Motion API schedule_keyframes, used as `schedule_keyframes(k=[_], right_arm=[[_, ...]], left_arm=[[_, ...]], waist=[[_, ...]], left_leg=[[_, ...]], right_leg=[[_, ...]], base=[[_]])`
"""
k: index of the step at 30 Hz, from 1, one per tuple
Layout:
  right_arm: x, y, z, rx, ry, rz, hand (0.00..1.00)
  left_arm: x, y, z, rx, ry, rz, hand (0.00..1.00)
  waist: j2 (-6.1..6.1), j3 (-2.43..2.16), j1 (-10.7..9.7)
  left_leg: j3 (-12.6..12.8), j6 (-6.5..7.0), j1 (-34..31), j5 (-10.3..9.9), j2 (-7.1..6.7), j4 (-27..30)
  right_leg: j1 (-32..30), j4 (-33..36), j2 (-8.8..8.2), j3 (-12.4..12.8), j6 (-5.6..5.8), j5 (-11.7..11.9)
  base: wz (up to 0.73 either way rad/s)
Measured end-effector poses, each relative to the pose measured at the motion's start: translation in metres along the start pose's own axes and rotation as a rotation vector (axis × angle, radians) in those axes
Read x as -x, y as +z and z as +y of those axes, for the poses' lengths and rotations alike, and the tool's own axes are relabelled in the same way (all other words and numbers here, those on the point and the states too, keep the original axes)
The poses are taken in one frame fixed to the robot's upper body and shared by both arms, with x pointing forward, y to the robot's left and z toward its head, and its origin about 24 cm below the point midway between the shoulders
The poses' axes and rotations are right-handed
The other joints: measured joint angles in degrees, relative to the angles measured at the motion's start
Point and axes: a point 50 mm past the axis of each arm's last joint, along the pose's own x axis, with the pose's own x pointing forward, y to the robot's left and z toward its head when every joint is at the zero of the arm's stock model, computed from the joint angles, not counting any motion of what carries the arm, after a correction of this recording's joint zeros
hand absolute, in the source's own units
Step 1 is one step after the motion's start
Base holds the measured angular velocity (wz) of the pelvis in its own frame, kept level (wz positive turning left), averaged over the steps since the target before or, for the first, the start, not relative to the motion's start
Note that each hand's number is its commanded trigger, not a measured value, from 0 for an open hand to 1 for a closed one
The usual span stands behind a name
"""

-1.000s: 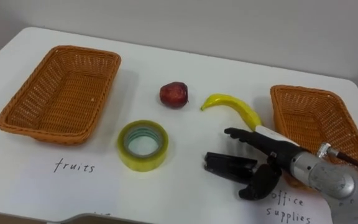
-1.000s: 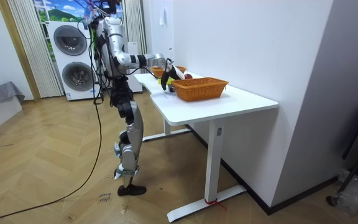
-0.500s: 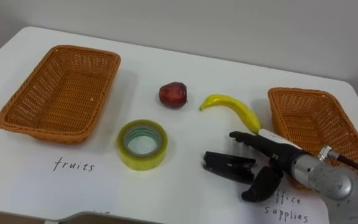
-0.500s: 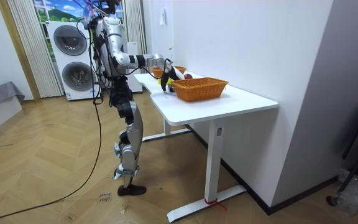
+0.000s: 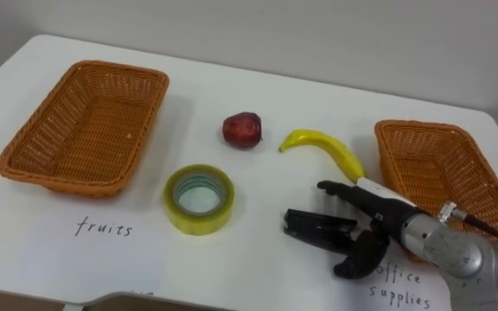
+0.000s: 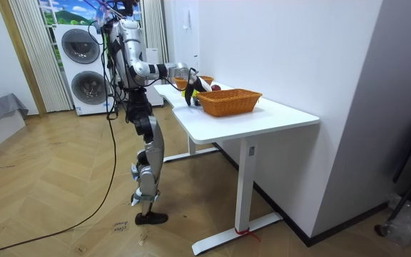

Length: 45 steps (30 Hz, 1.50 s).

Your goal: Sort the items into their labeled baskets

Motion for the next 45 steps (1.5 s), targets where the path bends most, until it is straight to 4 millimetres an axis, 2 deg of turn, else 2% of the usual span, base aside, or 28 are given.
schedule_keyframes(k=[9,26,31,38,45], right_arm=[[-0.001,0.005,0.000,0.011,-0.005,-0.012,0.00],[-0.006,0.026,0.001,0.128,0.019,-0.034,0.00],[-0.009,0.033,0.004,0.170,0.035,-0.023,0.00],[-0.013,0.032,0.006,0.174,0.042,0.004,0.00],[-0.017,0.030,0.006,0.176,0.049,0.032,0.00]], left_arm=[[0.000,0.001,-0.003,-0.010,-0.007,-0.007,0.00],[0.000,0.004,-0.007,-0.044,-0.022,-0.018,0.00],[0.000,0.002,-0.007,-0.053,-0.021,-0.008,0.00],[0.001,-0.002,-0.007,-0.059,-0.020,0.020,0.00],[0.000,0.006,-0.009,-0.074,-0.026,0.004,0.00]], waist=[[0.25,-0.04,0.4],[0.22,-0.10,0.4],[-0.19,-0.35,0.7],[-0.43,-0.43,0.7],[-0.43,-0.42,0.6]], left_leg=[[0.7,-0.02,-0.1,0.0,0.07,-0.3],[0.7,-0.05,0.0,0.1,0.12,-1.0],[0.6,-0.09,0.0,0.1,0.14,-0.5],[0.2,-0.09,-0.1,0.1,0.14,-0.4],[0.0,-0.11,-0.1,0.1,0.17,-0.4]], right_leg=[[-0.6,0.1,0.17,1.2,-0.07,0.1],[-0.9,-0.1,0.28,1.0,-0.06,0.1],[-0.8,-0.1,0.28,0.7,-0.06,0.1],[-0.5,-0.1,0.25,0.4,-0.10,0.1],[-0.4,0.0,0.14,-0.2,-0.21,0.2]], base=[[-0.04],[0.00],[0.00],[0.01],[0.01]])
